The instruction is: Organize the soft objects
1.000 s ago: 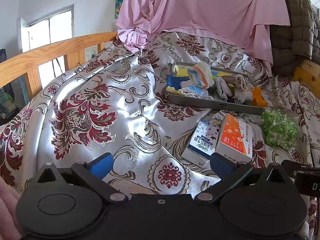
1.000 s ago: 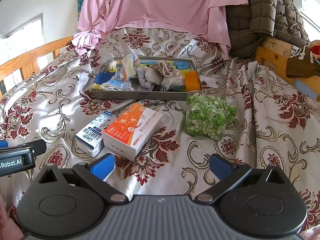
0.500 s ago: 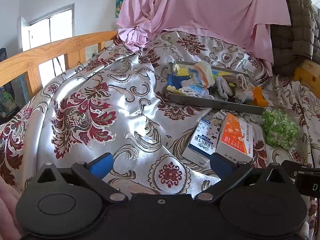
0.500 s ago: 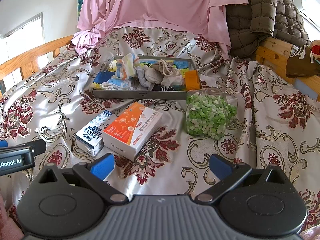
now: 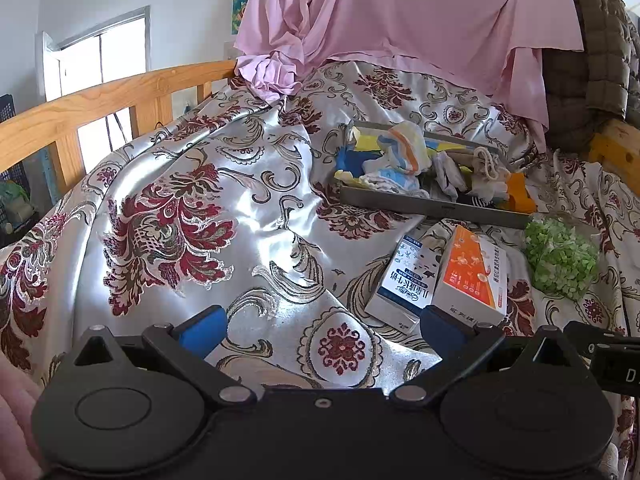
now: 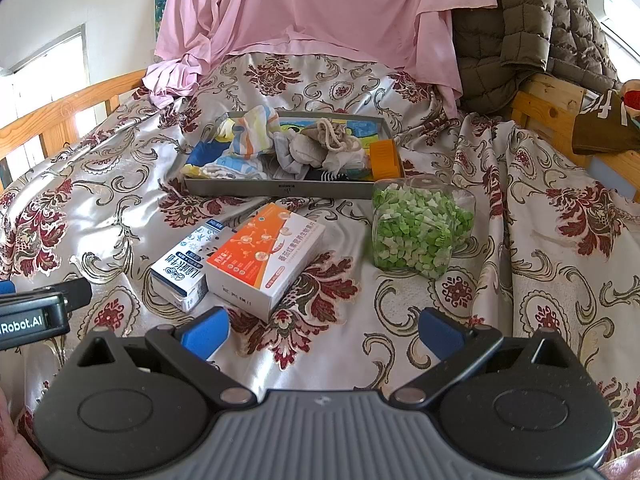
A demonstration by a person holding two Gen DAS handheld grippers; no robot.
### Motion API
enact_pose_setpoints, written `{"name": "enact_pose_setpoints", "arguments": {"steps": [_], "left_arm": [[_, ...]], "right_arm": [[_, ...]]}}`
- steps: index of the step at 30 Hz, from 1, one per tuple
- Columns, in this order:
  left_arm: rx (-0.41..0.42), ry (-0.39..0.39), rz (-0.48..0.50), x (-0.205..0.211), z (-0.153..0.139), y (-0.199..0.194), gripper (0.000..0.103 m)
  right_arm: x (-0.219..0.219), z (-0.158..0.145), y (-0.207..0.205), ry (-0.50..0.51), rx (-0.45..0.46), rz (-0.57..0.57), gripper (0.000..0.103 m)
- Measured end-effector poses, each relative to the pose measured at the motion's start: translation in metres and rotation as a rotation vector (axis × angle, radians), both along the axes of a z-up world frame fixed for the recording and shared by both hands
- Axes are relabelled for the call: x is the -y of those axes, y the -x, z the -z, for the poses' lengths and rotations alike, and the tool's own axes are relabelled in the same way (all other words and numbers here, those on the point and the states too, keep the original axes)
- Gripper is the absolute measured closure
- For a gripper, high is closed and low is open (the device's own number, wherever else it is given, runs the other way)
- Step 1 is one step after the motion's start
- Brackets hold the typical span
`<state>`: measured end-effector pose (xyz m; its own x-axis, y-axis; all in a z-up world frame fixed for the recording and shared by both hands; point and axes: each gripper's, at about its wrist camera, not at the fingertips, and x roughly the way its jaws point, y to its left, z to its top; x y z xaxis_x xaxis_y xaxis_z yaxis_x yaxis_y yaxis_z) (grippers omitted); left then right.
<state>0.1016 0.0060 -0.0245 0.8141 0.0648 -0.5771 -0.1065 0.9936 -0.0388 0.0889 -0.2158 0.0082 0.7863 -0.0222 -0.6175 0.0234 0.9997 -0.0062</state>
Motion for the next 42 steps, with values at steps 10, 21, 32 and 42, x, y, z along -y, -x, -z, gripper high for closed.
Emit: {"name": "enact_pose_setpoints", "arguments": {"steps": [10, 21, 32, 42], "left_arm": [[0.000, 0.000, 0.000, -0.0003, 0.0001, -0.0002, 0.001], [0.000, 0.001, 0.001, -0.0002, 0.0000, -0.0001, 0.001], [-0.001, 0.000, 0.001, -0.0002, -0.0004, -0.0001, 0.001], [0.035, -0.042, 0.006, 0.0047, -0.0033, 0.0052, 0.001]], "right_arm": [[-0.0001, -0.0002, -0.0002, 0.000, -0.001, 0.000, 0.000], [-0.0003, -0.0005, -0.0003, 0.000, -0.002, 0.000, 0.000], [-0.0003, -0.0006, -0.0005, 0.001, -0.002, 0.000, 0.000], [-0.0002, -0.0008, -0.0006, 0.001, -0.003, 0.001, 0.000]]}}
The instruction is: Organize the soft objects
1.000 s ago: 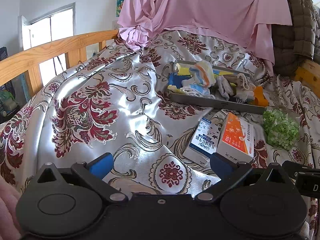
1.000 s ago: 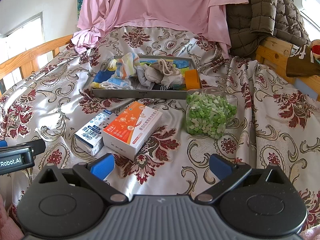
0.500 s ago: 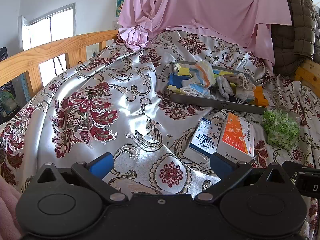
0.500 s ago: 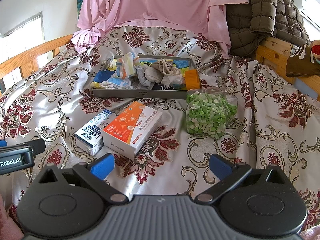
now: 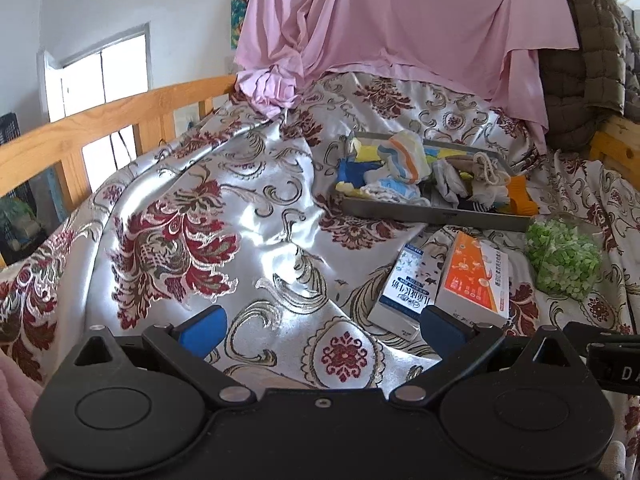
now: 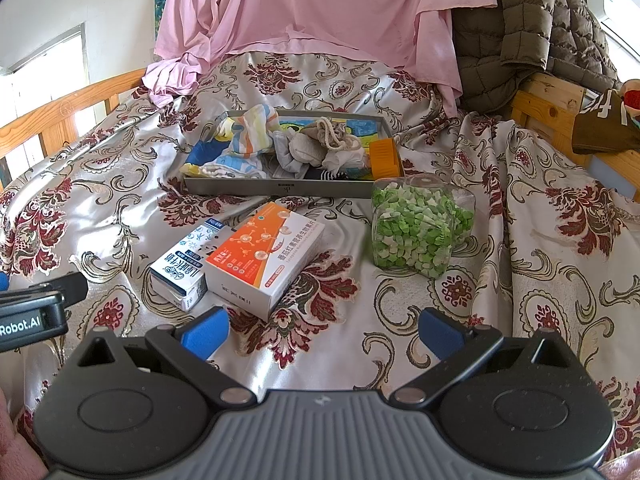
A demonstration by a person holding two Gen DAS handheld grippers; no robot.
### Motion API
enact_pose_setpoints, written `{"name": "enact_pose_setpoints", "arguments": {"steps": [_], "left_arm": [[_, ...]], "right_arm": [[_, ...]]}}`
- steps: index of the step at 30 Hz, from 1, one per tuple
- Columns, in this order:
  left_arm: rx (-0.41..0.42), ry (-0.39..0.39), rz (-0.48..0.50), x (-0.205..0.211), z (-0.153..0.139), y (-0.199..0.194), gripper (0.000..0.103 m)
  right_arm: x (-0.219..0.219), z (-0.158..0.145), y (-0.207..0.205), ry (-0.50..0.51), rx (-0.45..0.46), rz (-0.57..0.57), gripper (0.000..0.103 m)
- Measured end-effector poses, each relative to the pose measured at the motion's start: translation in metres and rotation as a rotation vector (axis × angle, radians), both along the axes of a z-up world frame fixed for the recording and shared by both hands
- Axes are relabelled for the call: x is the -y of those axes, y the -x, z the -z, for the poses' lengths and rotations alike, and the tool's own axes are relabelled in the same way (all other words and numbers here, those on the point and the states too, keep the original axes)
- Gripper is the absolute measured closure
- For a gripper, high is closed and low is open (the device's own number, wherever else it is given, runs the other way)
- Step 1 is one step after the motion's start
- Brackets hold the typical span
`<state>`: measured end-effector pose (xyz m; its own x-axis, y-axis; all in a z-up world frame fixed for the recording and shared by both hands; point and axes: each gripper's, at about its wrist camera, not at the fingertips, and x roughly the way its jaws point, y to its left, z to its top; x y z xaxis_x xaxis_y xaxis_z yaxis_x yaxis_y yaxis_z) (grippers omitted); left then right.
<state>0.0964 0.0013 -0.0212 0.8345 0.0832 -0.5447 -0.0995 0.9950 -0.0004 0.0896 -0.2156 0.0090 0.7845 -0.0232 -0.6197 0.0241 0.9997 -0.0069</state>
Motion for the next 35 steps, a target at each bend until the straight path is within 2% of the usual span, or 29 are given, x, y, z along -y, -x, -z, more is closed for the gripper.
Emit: {"name": "enact_pose_setpoints", "arguments": {"steps": [4, 35], "left_arm": [[0.003, 0.014, 0.026, 0.0001, 0.0001, 0.0004, 0.001], [0.003, 0.010, 0.038, 0.0024, -0.0017, 0.0003, 0.001]], "right_arm": [[0.0002, -0.0001, -0.0001, 0.000, 0.000, 0.000, 0.000], [-0.0003, 0.0007, -0.0004, 0.002, -0.004, -0.001, 0.000]]}}
